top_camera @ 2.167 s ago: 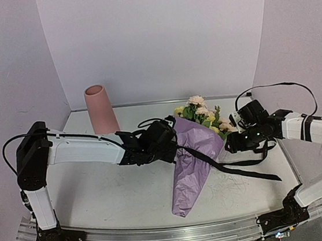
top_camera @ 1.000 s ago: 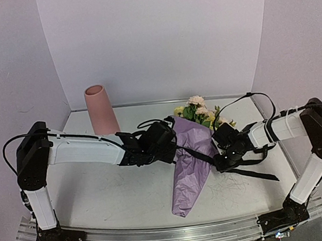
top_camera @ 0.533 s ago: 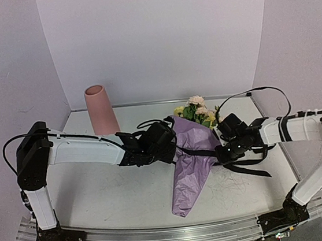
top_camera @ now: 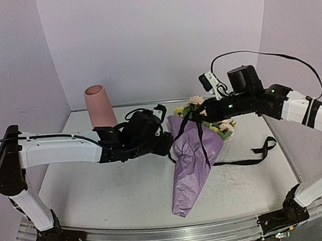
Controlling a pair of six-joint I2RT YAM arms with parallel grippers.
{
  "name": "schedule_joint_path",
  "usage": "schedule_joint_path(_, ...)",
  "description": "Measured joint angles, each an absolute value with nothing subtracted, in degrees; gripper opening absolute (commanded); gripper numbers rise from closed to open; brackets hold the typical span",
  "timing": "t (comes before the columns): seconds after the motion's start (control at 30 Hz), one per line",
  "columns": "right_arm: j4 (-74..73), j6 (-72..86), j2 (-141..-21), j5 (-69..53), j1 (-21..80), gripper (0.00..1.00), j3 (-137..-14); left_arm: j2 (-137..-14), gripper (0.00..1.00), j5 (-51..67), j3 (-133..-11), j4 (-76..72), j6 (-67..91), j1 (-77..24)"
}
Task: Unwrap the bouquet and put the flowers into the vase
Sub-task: Untie the ribbon from the wrapping paper, then unfold the wrapping paper at the center of the board.
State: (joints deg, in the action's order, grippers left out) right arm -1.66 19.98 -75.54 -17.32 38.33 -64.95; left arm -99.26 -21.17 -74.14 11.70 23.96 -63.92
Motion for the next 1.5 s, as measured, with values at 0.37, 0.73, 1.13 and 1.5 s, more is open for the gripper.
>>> schedule_joint_path(0.37, 1.6, 22.1, -91.1, -22.9, 44.0, 0.13, -79.1, -83.8, 0.55, -21.4, -61.4, 10.5, 26.2, -64.1)
schedule_joint_path(0.73, 3.3, 23.3, -108.4, -22.9, 51.7, 0.81, -96.6, -72.5, 0.58, -23.8, -52.3, 11.1, 29.0, -64.1)
schedule_joint_path(1.13, 4.1, 24.2, -95.9, -4.1, 51.4, 0.98, -77.6, -71.1, 0.61, -24.5, -50.0, 12.0, 30.3, -64.1)
schedule_joint_path(1.5, 3.4, 27.3, -84.6, 6.3, 49.6, 0.85, -59.5, -87.9, 0.61, -17.8, -58.5, 11.7, 31.0, -64.1)
